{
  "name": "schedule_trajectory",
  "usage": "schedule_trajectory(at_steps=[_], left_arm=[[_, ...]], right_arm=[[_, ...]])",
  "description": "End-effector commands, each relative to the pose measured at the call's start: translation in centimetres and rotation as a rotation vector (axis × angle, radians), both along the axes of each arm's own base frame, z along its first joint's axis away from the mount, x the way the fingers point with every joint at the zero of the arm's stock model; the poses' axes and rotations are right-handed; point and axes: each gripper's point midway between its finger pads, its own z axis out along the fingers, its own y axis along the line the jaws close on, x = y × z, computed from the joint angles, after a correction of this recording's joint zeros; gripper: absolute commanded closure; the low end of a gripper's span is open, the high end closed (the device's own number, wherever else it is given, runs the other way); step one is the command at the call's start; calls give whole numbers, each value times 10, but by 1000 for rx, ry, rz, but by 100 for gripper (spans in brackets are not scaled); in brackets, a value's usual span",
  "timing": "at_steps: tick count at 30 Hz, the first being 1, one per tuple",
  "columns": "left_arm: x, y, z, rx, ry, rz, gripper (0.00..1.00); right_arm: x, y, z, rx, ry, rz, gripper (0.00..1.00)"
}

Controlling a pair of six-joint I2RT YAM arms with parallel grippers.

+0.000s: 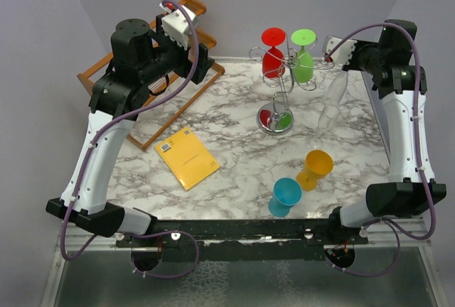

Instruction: Place the wine glass upside down on the wine glass rack

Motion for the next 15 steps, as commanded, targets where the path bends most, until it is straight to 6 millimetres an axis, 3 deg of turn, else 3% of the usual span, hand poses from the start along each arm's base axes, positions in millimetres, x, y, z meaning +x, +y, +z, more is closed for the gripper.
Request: schedule_trajectory(at_steps=[1,15], left_arm=[[-4,2,10,-9,-37,-10,12],[2,1,6,-1,-24,-12,12]], right_arm=[[4,28,9,16,-17,112,99],[16,80,-1,38,21,254,99]])
